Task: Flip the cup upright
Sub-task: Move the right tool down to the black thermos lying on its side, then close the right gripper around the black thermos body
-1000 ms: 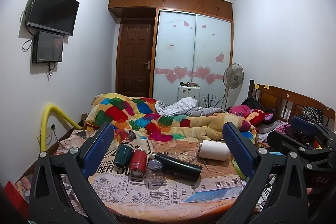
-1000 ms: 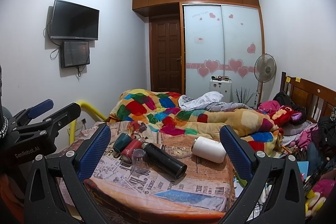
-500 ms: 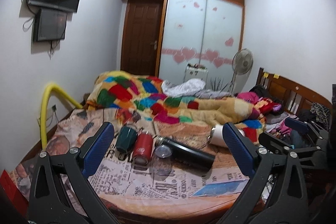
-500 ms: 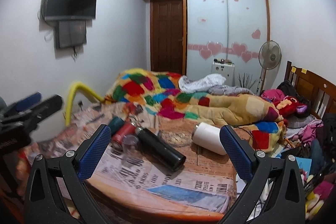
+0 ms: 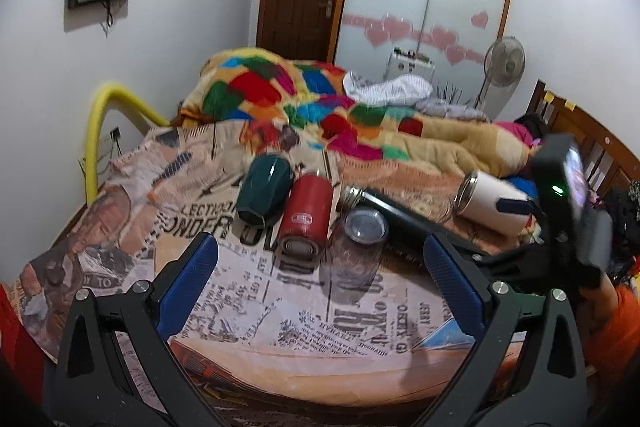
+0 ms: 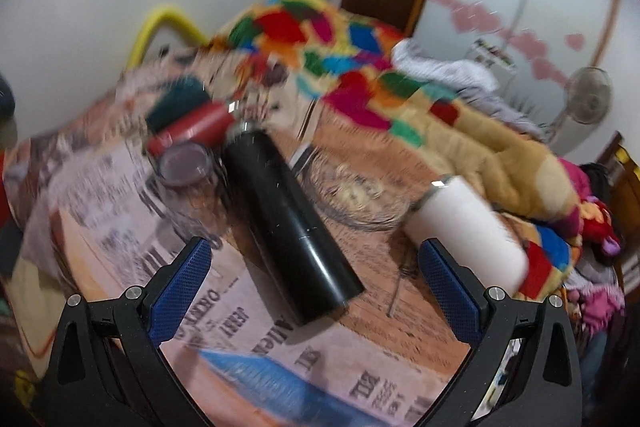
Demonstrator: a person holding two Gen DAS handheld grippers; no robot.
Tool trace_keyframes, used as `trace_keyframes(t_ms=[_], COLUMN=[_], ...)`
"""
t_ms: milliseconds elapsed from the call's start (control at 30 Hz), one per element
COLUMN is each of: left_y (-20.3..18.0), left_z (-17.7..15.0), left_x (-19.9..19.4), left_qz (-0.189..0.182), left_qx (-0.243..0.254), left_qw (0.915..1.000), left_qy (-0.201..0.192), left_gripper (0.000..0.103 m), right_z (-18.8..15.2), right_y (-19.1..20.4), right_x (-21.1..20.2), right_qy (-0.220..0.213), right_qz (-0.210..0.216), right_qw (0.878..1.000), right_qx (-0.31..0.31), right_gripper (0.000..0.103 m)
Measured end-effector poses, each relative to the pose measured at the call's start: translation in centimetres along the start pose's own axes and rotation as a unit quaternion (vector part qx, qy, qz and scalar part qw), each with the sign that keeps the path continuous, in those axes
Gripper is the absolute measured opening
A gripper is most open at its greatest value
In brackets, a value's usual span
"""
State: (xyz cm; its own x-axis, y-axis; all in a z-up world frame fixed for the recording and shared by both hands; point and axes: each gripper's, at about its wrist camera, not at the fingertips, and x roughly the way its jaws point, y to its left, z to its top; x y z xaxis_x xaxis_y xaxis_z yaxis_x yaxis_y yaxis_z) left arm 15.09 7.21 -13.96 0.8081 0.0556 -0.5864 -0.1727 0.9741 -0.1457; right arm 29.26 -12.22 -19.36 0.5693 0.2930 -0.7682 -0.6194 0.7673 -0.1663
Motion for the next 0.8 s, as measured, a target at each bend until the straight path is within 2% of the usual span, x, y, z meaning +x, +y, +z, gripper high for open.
trace_keyframes(t_ms=[167,267,467,600,800], left_y=[-0.2,-0.5,-0.4,-0.4,-0.4], left_z=[-0.6,-0.9,-1.4,-1.3,-1.3], left_x=[2.0,2.9,3.8,4.0,4.0], left_qz=[-0.004,-0.005,-0.004,-0.004,-0.006], left_qx=[0.007,0.013,0.019,0.015,0.013], left_qw=[0.9996,0.9993,0.9989,0.9989,0.9990], left_qy=[0.027,0.034,0.043,0.045,0.043], left_gripper=[0.103,0.103,0.103,0.103,0.103], right_z=[1.1,1.5,2.4,2.5,2.2], right_y=[0.0,0.2,0.7,1.0,1.0], right_x=[4.6,6.2,9.0,10.5,10.9], right_qy=[0.056,0.075,0.116,0.145,0.152], right_qz=[0.027,0.045,0.069,0.090,0.097], right_qw=[0.998,0.995,0.988,0.982,0.981], right_qx=[-0.034,-0.048,-0.074,-0.078,-0.072], right_gripper=[0.101,0.101,0.089,0.074,0.068])
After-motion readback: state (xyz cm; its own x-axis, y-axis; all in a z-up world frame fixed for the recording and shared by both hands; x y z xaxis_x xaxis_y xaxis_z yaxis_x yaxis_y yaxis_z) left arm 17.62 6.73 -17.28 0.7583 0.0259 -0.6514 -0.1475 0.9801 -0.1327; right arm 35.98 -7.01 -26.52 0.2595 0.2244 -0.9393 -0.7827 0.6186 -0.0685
